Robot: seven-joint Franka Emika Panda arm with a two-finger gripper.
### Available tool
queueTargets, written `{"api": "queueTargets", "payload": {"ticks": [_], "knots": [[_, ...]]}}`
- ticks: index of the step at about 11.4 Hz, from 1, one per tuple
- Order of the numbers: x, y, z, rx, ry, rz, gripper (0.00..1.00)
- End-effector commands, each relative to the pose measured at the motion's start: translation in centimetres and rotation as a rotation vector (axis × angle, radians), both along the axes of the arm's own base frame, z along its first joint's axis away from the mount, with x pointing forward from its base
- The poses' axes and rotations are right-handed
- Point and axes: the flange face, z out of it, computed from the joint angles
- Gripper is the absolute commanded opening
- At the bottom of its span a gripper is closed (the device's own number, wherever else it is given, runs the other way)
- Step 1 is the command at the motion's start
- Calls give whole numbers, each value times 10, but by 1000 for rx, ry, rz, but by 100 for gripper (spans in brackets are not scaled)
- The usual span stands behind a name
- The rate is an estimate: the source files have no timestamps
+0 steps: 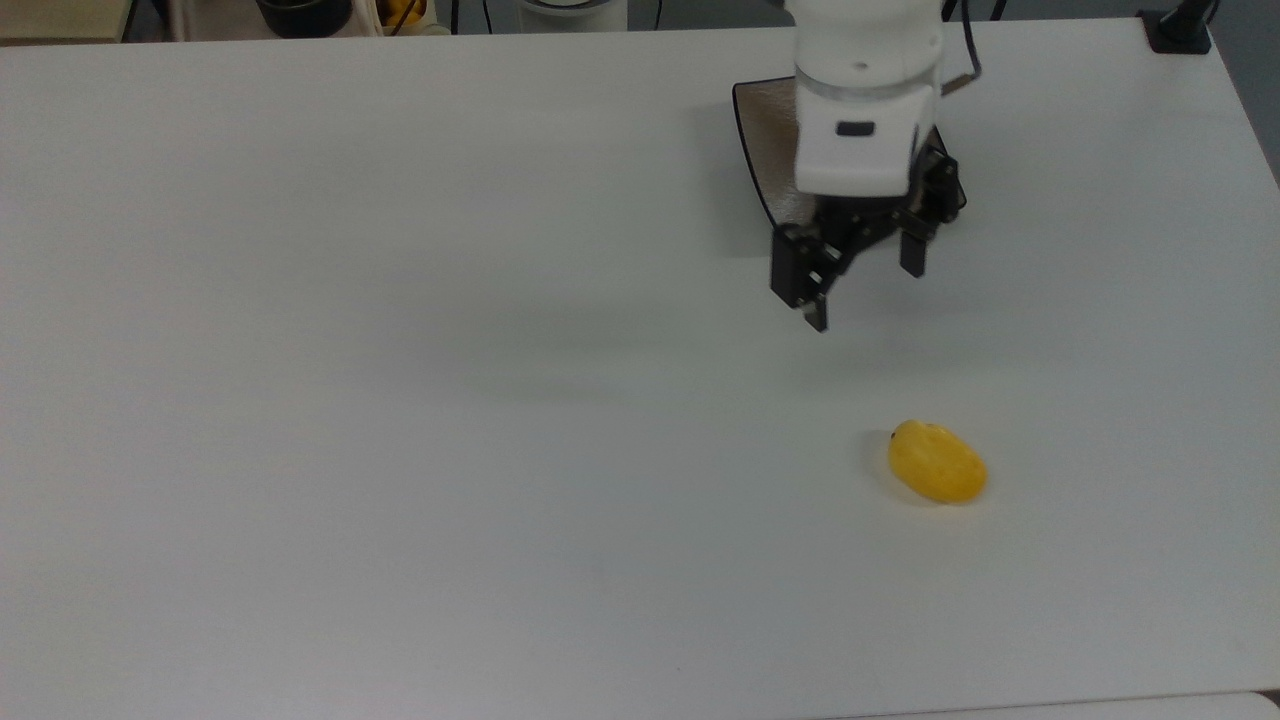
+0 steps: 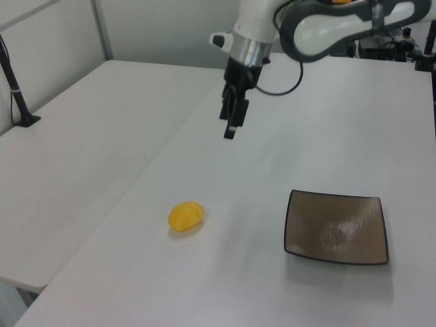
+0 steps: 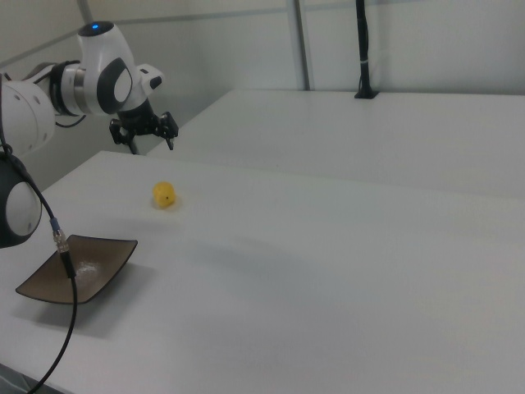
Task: Put potatoes on a ceramic plate
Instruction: 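Move the open gripper over the yellow potato and lower it, then close the gripper around the yellow potato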
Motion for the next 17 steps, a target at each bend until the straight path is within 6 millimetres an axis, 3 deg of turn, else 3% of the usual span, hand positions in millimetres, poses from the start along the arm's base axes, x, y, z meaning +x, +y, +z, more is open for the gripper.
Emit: {"api": "queueTargets", "payload": {"ticks": [1, 7, 14, 17], "knots": [[18, 40, -42, 28, -74, 34, 100], [26, 78, -127, 10, -138, 87, 100], [34, 90, -189, -7, -211, 117, 100], [41, 92, -202, 20, -228, 84, 100]]}}
